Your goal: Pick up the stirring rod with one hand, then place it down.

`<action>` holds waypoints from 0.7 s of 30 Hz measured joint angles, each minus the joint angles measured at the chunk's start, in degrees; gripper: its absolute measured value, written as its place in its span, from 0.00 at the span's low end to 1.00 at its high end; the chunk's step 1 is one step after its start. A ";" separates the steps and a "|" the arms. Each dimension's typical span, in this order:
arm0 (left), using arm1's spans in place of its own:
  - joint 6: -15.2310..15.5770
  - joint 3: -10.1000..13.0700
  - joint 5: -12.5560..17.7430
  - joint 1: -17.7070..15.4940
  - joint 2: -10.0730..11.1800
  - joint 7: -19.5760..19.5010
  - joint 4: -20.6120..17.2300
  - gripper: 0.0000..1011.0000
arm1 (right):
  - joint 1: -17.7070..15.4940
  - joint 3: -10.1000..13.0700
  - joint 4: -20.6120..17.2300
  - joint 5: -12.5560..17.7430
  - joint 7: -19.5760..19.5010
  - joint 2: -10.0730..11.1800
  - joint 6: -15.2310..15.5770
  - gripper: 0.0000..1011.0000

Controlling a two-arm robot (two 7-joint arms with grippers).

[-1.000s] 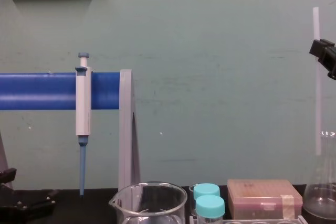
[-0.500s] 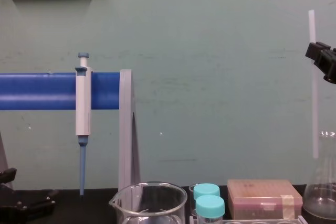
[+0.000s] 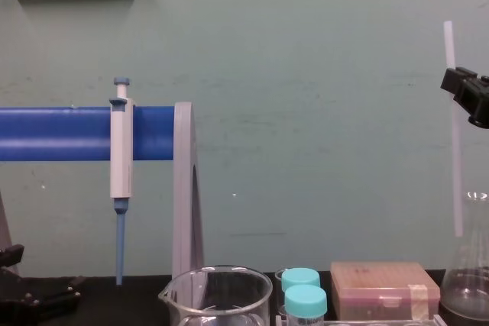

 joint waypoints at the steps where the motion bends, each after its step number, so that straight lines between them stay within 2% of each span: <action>1: 0.00 0.00 0.00 0.00 0.00 0.00 0.00 0.99 | 0.00 -0.01 0.00 -0.02 0.00 0.01 0.01 0.07; 21: 0.00 0.00 0.00 0.00 0.00 0.00 0.00 0.99 | -0.08 -0.11 -0.09 -0.12 0.13 0.32 0.19 0.07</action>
